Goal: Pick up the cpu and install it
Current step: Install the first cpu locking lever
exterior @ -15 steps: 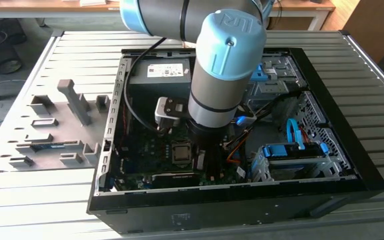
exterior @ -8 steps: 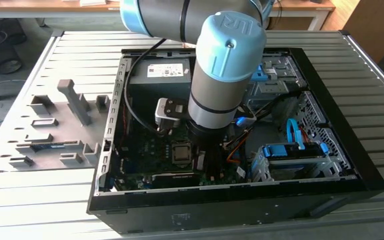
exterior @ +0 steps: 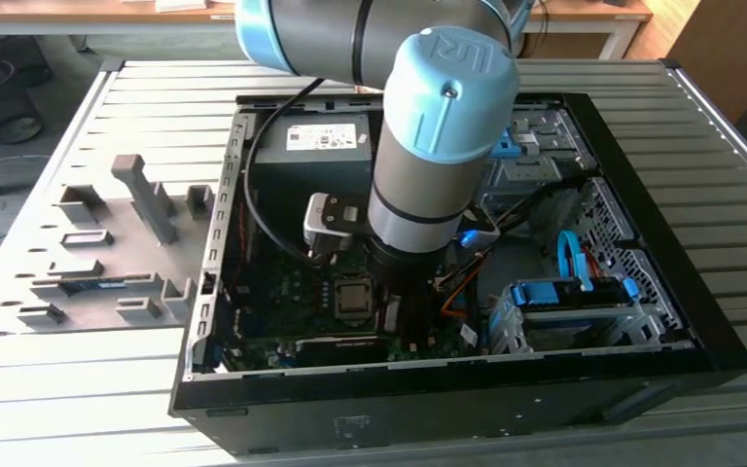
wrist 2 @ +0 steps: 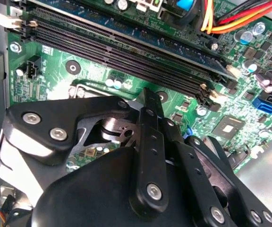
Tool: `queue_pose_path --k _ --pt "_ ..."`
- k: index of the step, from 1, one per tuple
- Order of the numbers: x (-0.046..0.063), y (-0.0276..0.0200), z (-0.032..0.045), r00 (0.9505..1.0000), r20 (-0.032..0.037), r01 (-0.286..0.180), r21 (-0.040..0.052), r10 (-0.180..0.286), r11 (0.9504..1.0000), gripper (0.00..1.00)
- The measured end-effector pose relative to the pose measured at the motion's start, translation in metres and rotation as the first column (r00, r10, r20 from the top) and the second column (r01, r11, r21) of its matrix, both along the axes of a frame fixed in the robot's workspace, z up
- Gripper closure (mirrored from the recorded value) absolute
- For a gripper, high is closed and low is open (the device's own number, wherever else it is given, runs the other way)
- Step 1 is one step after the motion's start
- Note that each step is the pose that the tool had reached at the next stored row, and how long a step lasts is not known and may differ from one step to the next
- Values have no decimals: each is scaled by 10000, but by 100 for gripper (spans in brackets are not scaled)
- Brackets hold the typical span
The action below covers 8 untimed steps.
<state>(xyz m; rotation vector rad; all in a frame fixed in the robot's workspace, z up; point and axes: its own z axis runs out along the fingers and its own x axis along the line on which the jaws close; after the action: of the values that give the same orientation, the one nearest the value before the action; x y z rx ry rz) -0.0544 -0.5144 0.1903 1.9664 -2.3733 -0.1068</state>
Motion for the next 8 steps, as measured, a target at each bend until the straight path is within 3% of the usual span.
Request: queue_pose_path --k 8 --pt "59 0 -33 10000 -3 5 1 -5 10000 90"
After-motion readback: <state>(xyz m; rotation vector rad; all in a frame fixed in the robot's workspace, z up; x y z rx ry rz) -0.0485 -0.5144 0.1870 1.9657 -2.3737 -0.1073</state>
